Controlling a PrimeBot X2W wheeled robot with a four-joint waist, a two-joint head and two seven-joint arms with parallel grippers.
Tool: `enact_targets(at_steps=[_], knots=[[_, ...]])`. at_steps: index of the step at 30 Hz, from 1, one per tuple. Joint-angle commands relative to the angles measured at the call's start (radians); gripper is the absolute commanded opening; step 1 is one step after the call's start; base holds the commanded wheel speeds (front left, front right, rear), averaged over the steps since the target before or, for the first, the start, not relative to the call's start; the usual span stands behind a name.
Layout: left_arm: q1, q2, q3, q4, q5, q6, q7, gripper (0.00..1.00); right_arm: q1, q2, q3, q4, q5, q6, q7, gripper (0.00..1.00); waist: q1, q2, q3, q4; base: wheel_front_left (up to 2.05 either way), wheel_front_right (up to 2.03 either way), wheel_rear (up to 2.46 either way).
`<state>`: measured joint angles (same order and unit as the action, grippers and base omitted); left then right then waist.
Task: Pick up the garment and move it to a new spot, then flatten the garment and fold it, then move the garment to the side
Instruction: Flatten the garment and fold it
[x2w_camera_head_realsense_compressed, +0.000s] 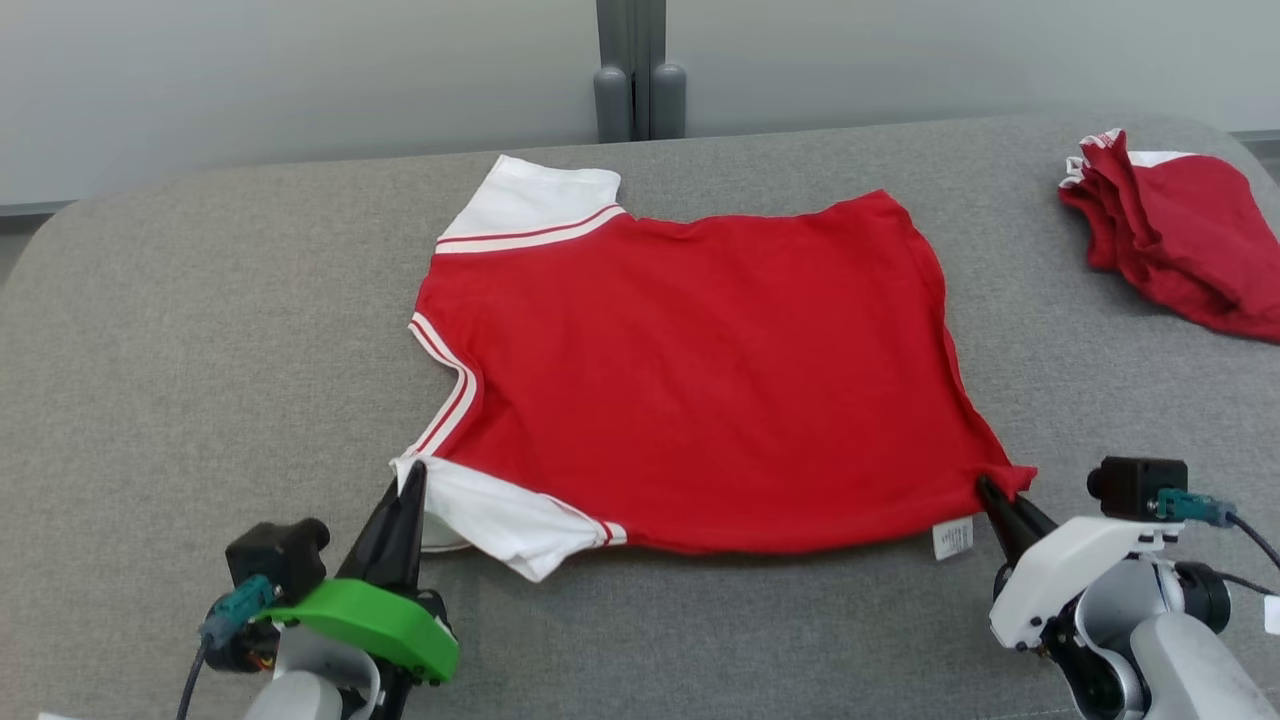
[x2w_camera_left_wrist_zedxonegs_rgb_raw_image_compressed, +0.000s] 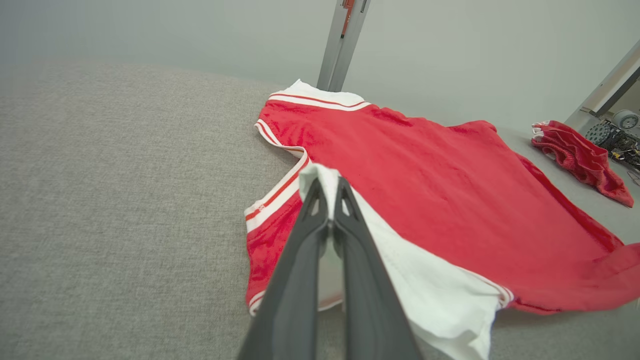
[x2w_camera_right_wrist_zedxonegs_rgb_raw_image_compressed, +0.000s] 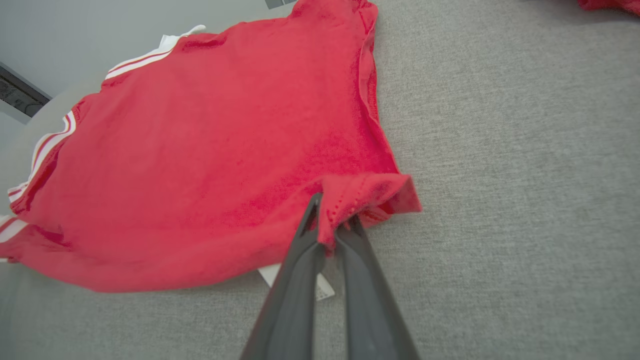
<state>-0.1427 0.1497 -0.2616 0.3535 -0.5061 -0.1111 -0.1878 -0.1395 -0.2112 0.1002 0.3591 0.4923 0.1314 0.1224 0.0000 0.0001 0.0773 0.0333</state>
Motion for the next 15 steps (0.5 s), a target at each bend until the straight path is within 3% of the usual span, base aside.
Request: enact_targets(at_steps=[1, 11, 12, 13, 14, 15], knots=[[-0.041, 0.015, -0.004, 0.015, 0.003, -0.004, 0.002, 0.00, -0.026, -0.007, -0.003, 0.000, 0.002, -0.002, 0.009, 0.00, 0.0000, -0.0001, 0.014, -0.002, 0.00, 0.00, 0.00], [-0.305, 0.019, -0.072, 0.234, -0.004, -0.020, 0.004, 0.00, -0.191, -0.017, 0.006, 0.094, 0.008, -0.002, 0.076, 0.00, 0.0000, -0.0001, 0.079, -0.001, 0.00, 0.00, 0.00], [-0.323, 0.015, -0.081, 0.259, -0.008, -0.020, 0.002, 0.00, -0.205, -0.018, 0.012, 0.100, 0.005, -0.002, 0.070, 0.15, 0.0000, -0.0001, 0.083, 0.000, 0.00, 0.00, 0.00], [-0.344, 0.013, -0.090, 0.287, -0.008, -0.019, -0.007, 0.16, -0.223, -0.018, 0.015, 0.106, 0.004, -0.002, 0.053, 0.78, 0.0000, -0.0001, 0.086, 0.000, 0.00, 0.00, 0.00], [-0.359, 0.014, -0.097, 0.306, -0.004, -0.019, -0.016, 0.69, -0.230, -0.015, 0.017, 0.113, 0.008, -0.002, 0.042, 1.00, 0.0000, -0.0001, 0.088, 0.000, 0.00, 0.00, 0.00], [-0.373, 0.013, -0.104, 0.331, -0.003, -0.019, -0.027, 1.00, -0.235, -0.012, 0.019, 0.119, 0.014, -0.002, 0.019, 1.00, 0.0000, -0.0001, 0.088, 0.001, 0.00, 0.00, 0.00]])
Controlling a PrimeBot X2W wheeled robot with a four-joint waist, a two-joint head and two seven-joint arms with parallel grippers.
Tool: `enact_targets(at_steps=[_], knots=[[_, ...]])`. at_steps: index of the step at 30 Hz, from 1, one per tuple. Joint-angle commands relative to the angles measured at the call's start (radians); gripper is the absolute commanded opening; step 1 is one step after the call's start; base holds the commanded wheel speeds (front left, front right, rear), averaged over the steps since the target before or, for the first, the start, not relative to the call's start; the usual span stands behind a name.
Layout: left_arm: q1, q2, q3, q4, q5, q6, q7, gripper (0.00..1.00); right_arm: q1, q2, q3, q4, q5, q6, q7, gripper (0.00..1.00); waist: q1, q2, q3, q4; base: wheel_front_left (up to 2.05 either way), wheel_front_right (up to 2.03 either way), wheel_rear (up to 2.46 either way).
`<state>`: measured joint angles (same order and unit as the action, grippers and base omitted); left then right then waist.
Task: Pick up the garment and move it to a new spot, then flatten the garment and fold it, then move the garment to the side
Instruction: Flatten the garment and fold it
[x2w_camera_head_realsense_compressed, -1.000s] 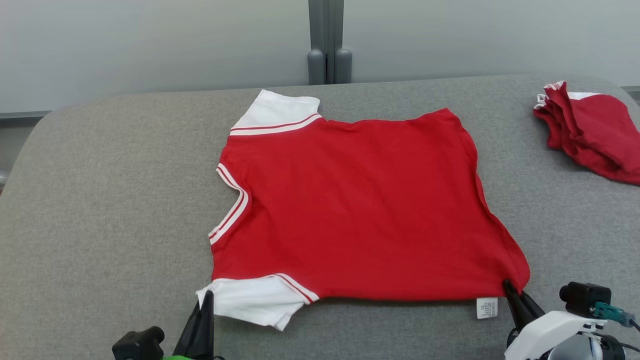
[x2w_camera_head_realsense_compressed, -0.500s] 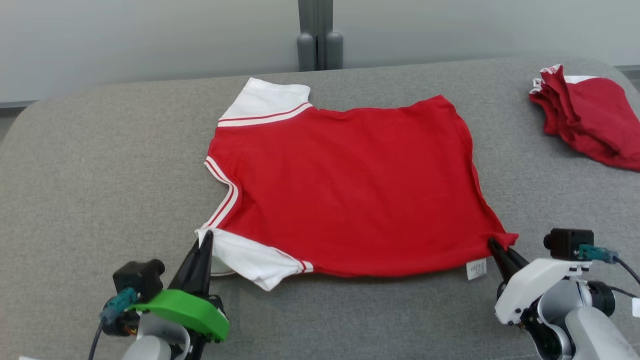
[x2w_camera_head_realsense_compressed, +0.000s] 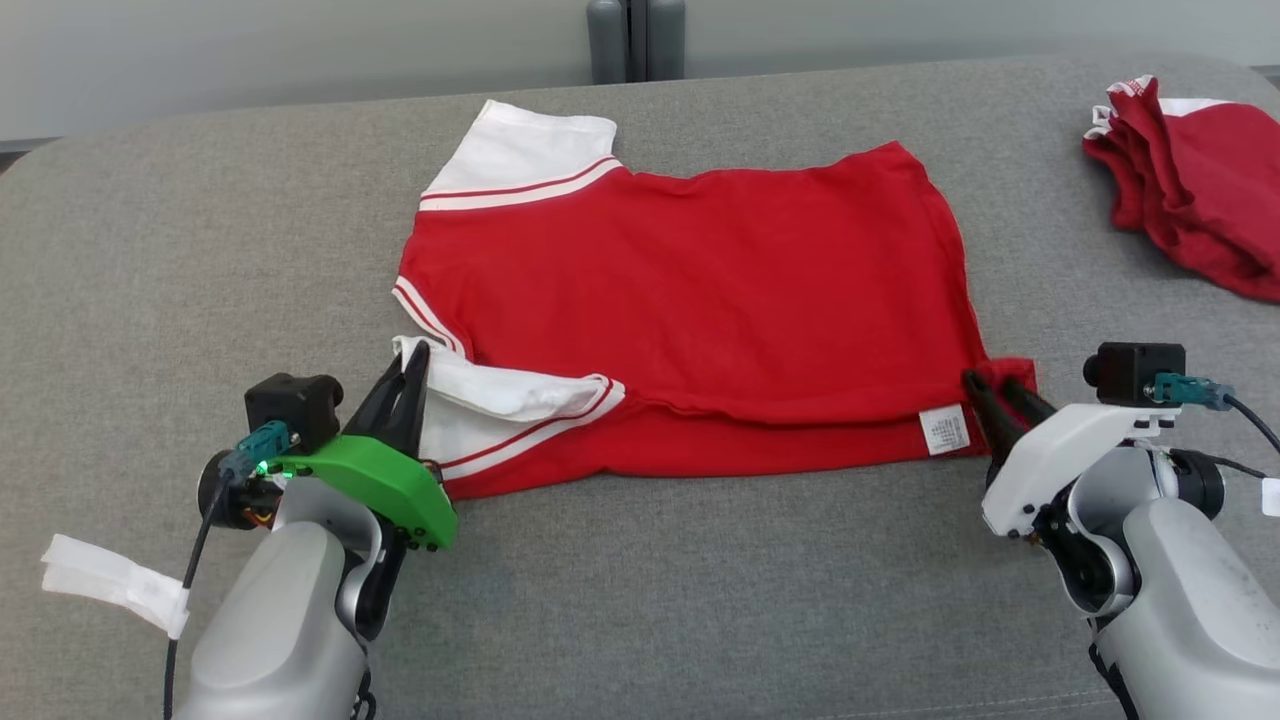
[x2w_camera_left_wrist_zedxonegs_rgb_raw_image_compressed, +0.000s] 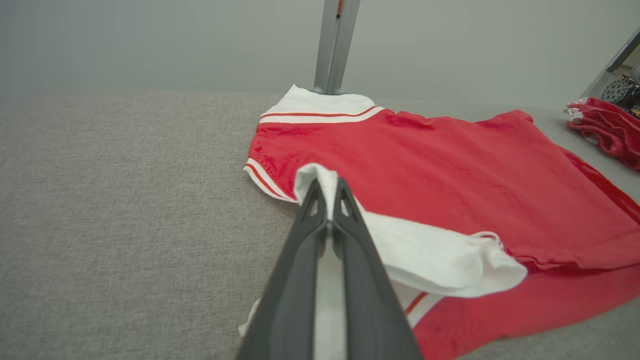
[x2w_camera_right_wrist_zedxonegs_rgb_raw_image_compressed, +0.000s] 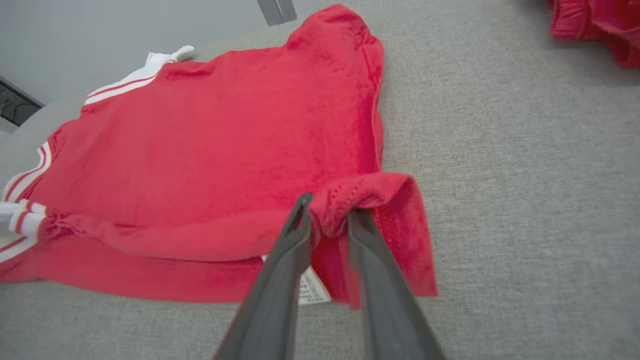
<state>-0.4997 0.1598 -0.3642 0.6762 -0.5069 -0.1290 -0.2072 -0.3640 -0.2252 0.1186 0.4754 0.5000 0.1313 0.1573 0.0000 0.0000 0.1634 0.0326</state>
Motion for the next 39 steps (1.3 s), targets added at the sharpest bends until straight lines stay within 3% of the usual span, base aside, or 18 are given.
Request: enact_targets(at_steps=[1, 11, 15, 24, 31, 32, 33, 34, 39], knots=[[-0.025, 0.001, -0.003, 0.023, -0.002, -0.002, -0.020, 1.00, -0.012, 0.001, 0.000, 0.006, 0.009, -0.001, -0.035, 1.00, 0.0000, 0.0000, 0.002, 0.002, 0.00, 0.00, 0.00], [0.106, 0.013, -0.006, 0.023, -0.024, -0.002, -0.058, 1.00, 0.083, -0.069, 0.032, 0.022, 0.021, -0.001, -0.163, 1.00, 0.0000, 0.0000, -0.037, 0.023, 0.00, 0.00, 0.00], [0.171, 0.027, -0.008, 0.033, -0.024, -0.003, -0.058, 1.00, 0.093, -0.108, 0.048, 0.038, -0.040, -0.001, -0.192, 1.00, 0.0000, 0.0000, -0.027, 0.027, 0.00, 0.00, 0.00], [0.133, 0.009, -0.052, 0.124, -0.056, -0.002, -0.057, 1.00, 0.024, -0.085, 0.076, 0.163, -0.110, -0.001, -0.205, 1.00, 0.0000, 0.0000, -0.001, 0.032, 0.00, 0.00, 0.00], [0.069, -0.016, -0.082, 0.191, -0.114, -0.003, -0.055, 0.98, -0.037, -0.058, 0.110, 0.258, -0.095, -0.001, -0.224, 1.00, 0.0000, 0.0000, 0.020, 0.033, 0.00, 0.00, 0.00], [0.062, -0.017, -0.088, 0.200, -0.122, -0.003, -0.053, 0.48, -0.040, -0.054, 0.116, 0.267, -0.091, -0.001, -0.228, 1.00, 0.0000, 0.0000, 0.022, 0.033, 0.00, 0.00, 0.00], [0.052, -0.017, -0.095, 0.211, -0.133, -0.003, -0.053, 0.00, -0.045, -0.050, 0.125, 0.275, -0.085, -0.001, -0.234, 0.16, 0.0000, 0.0000, 0.024, 0.032, 0.00, 0.00, 0.00], [0.045, -0.019, -0.101, 0.218, -0.143, -0.003, -0.054, 0.00, -0.049, -0.050, 0.130, 0.282, -0.080, -0.001, -0.239, 0.00, 0.0000, 0.0000, 0.025, 0.032, 0.00, 0.00, 0.00], [0.027, 0.005, -0.110, 0.237, -0.181, -0.001, -0.058, 0.00, -0.069, -0.040, 0.149, 0.328, -0.038, -0.002, -0.302, 0.00, 0.0000, 0.0000, 0.006, 0.035, 0.00, 0.00, 0.00]])
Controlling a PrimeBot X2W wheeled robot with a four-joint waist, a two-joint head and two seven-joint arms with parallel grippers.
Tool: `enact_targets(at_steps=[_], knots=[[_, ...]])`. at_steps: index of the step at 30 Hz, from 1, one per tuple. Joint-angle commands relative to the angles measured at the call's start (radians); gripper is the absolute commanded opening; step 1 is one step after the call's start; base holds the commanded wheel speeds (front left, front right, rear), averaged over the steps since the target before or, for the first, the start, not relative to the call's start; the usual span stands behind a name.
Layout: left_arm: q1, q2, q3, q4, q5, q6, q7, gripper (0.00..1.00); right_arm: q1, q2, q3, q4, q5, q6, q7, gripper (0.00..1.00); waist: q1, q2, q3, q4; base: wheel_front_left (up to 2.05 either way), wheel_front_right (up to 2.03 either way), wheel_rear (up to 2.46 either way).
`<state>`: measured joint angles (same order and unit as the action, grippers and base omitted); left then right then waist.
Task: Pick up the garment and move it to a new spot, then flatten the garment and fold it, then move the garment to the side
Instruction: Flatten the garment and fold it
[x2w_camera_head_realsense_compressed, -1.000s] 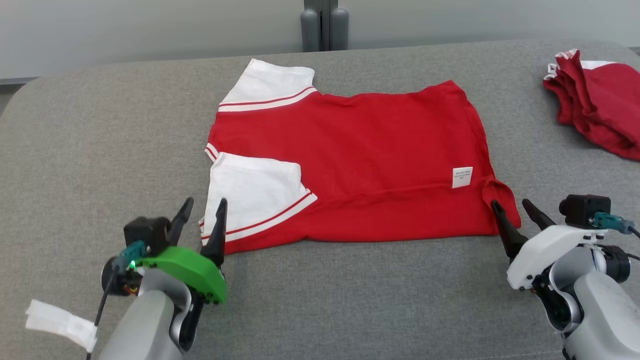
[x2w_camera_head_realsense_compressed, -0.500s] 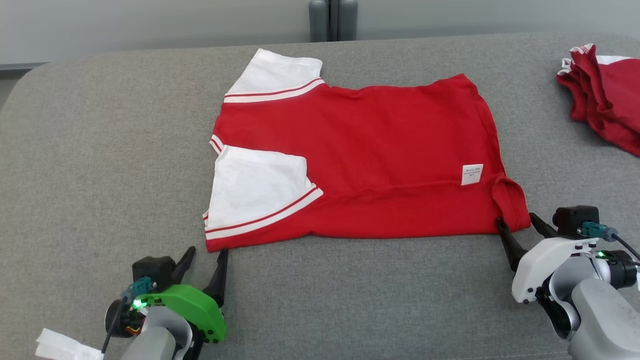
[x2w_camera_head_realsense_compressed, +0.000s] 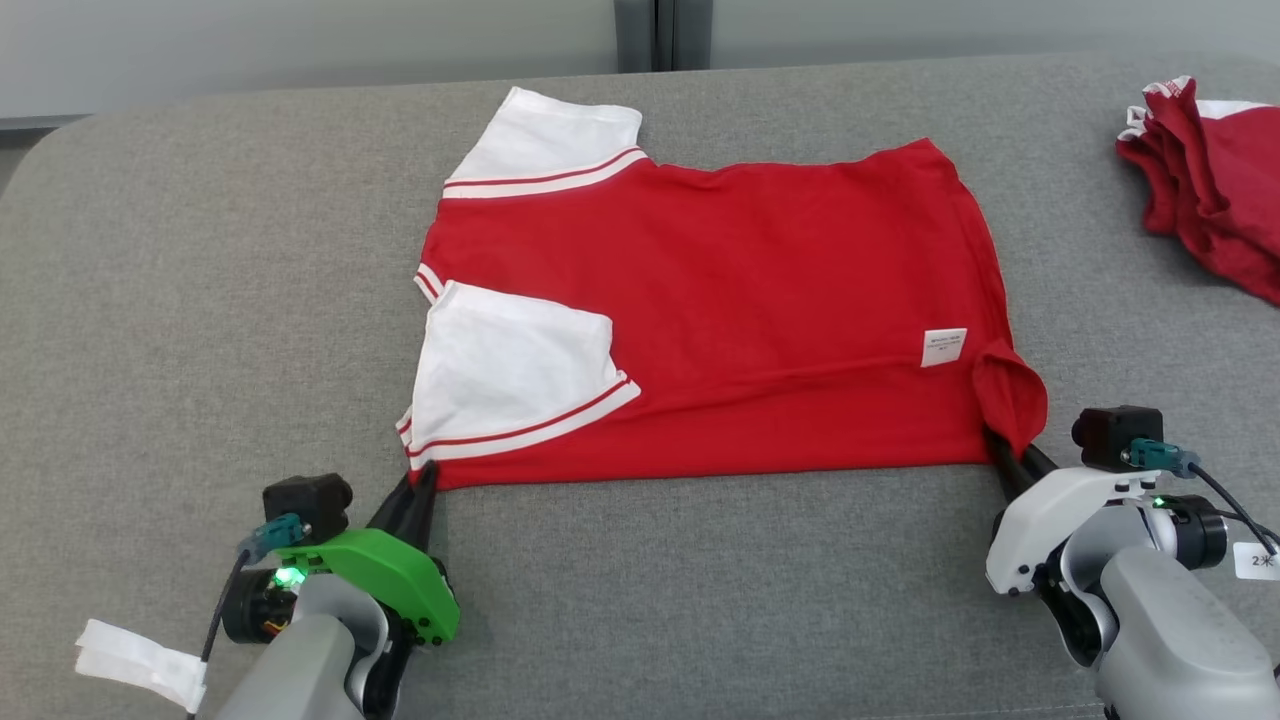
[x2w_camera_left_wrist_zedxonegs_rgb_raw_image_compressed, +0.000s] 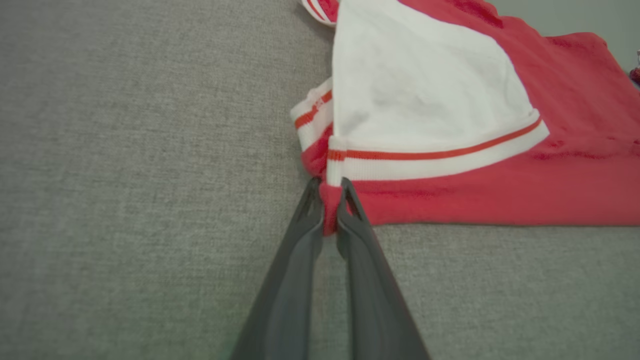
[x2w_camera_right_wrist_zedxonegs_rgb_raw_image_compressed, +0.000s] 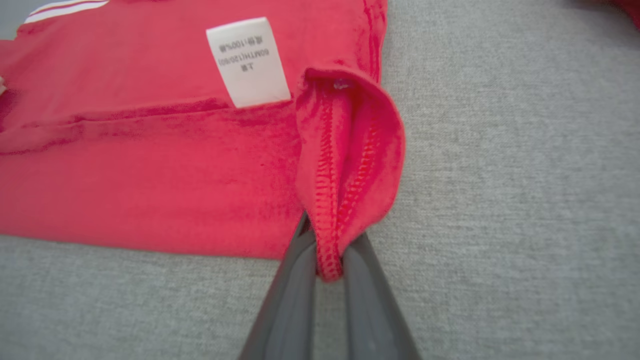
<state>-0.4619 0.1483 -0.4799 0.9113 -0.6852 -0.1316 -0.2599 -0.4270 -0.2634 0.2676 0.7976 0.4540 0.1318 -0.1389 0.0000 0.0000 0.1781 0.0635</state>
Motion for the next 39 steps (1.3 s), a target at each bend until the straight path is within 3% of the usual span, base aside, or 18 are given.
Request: enact_targets(at_steps=[1, 10, 17, 21, 22, 23, 34, 39], knots=[[-0.010, 0.024, 0.016, -0.012, -0.006, 0.002, -0.006, 0.00, -0.004, 0.000, 0.006, 0.010, 0.013, -0.002, -0.019, 0.00, 0.0000, 0.0000, -0.017, 0.007, 0.00, 0.00, 0.00], [0.199, 0.056, 0.162, -0.221, 0.043, 0.023, -0.006, 0.00, 0.112, 0.008, 0.051, -0.038, 0.088, -0.002, -0.084, 0.00, 0.0000, 0.0000, -0.121, 0.017, 0.00, 0.00, 0.00], [0.448, 0.023, 0.237, -0.397, 0.078, 0.059, -0.006, 0.00, 0.261, -0.007, 0.053, -0.142, 0.133, -0.002, -0.058, 0.00, 0.0000, 0.0000, -0.164, 0.017, 0.00, 0.00, 0.00], [0.510, 0.003, 0.232, -0.431, 0.093, 0.062, -0.006, 0.00, 0.327, -0.002, 0.025, -0.186, 0.140, -0.002, -0.026, 0.00, 0.0000, 0.0000, -0.169, 0.021, 0.00, 0.00, 0.00], [0.510, 0.001, 0.229, -0.433, 0.098, 0.063, -0.006, 0.30, 0.335, 0.000, 0.018, -0.195, 0.139, -0.002, -0.021, 0.33, 0.0000, 0.0000, -0.169, 0.021, 0.00, 0.00, 0.00], [0.506, -0.001, 0.227, -0.437, 0.104, 0.064, -0.006, 0.99, 0.340, 0.004, 0.006, -0.203, 0.139, -0.002, -0.015, 1.00, 0.0000, 0.0000, -0.172, 0.022, 0.00, 0.00, 0.00], [0.451, 0.004, 0.311, -0.533, 0.182, 0.074, -0.005, 1.00, 0.307, 0.055, -0.126, -0.328, 0.052, -0.002, -0.077, 1.00, 0.0000, 0.0000, -0.198, 0.006, 0.00, 0.00, 0.00], [0.420, 0.005, 0.369, -0.595, 0.236, 0.078, -0.005, 1.00, 0.288, 0.086, -0.140, -0.394, -0.020, -0.002, -0.097, 1.00, 0.0000, 0.0000, -0.203, 0.007, 0.00, 0.00, 0.00]])
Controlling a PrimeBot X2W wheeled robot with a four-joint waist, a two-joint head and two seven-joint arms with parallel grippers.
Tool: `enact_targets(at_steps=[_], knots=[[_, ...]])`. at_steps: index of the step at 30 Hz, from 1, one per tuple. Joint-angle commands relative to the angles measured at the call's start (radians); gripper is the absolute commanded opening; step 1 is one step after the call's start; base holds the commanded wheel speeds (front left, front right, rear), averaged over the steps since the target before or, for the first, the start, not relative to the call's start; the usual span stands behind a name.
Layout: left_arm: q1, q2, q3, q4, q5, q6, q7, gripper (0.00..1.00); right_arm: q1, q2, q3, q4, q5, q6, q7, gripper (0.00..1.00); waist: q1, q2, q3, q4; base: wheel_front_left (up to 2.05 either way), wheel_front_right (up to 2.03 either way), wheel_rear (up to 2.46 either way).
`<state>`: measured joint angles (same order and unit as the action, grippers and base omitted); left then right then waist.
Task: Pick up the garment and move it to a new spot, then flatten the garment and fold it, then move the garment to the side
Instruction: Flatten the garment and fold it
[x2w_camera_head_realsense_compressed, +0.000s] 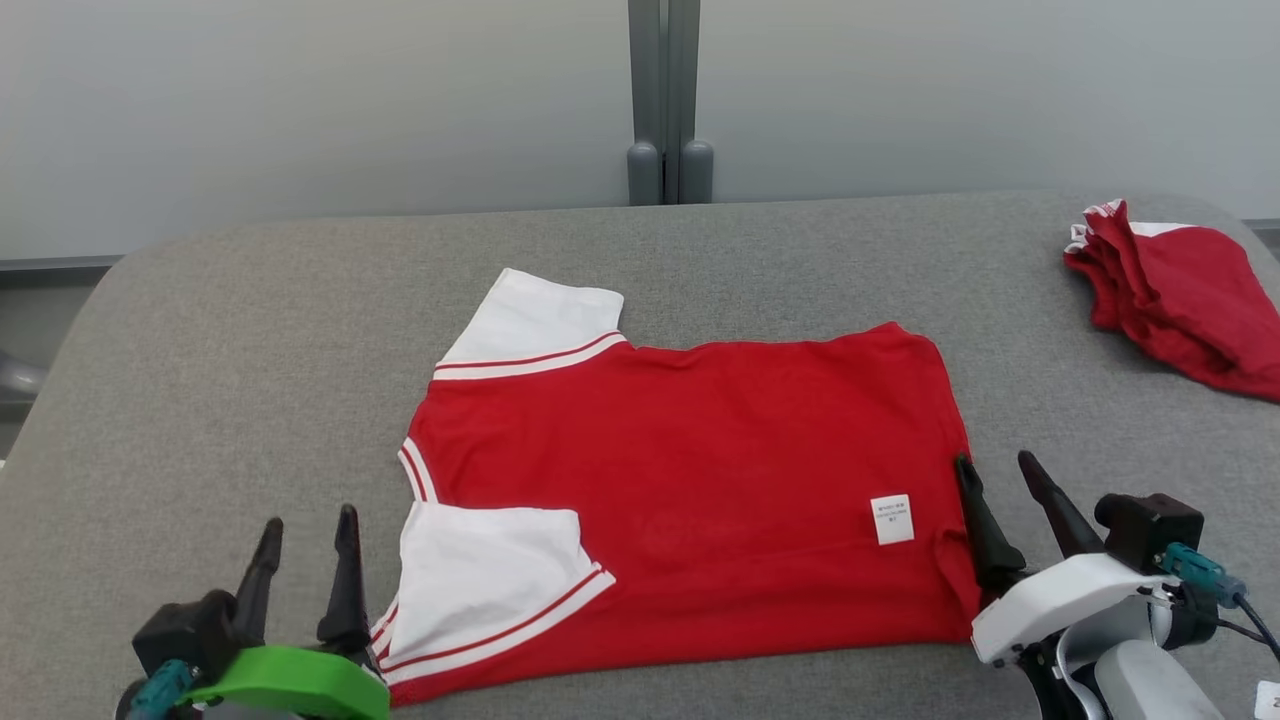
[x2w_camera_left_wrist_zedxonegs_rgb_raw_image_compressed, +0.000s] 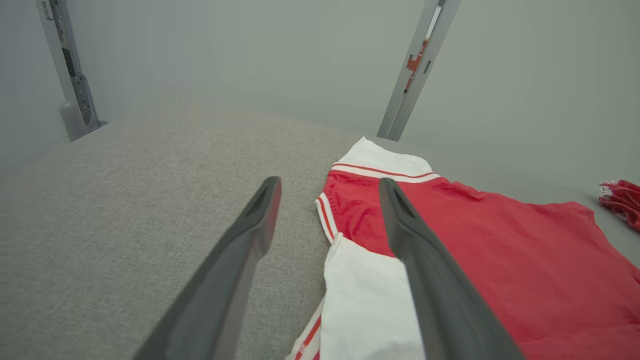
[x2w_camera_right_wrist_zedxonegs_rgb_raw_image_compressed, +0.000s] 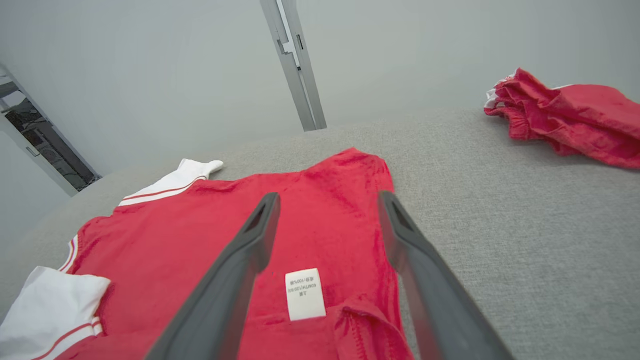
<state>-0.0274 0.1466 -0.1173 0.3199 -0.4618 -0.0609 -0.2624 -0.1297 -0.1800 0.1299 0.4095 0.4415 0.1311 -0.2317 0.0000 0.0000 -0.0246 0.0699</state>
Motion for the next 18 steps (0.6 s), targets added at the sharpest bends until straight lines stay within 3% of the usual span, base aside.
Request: enact_targets(at_steps=[1, 6, 18], knots=[[-0.020, 0.005, 0.016, -0.014, 0.019, 0.007, -0.003, 1.00, -0.011, 0.009, -0.007, -0.018, -0.019, -0.001, -0.012, 1.00, 0.0000, 0.0000, 0.000, 0.001, 0.00, 0.00, 0.00], [-0.044, 0.006, 0.060, -0.051, 0.088, -0.007, -0.003, 1.00, 0.022, 0.033, -0.022, -0.114, -0.083, -0.001, -0.032, 1.00, 0.0000, 0.0000, 0.000, 0.006, 0.00, 0.00, 0.00], [0.009, 0.050, 0.087, -0.077, 0.123, -0.009, 0.026, 1.00, 0.135, 0.001, -0.060, -0.225, -0.148, -0.001, -0.034, 1.00, 0.0000, 0.0000, -0.020, 0.012, 0.00, 0.00, 0.00]])
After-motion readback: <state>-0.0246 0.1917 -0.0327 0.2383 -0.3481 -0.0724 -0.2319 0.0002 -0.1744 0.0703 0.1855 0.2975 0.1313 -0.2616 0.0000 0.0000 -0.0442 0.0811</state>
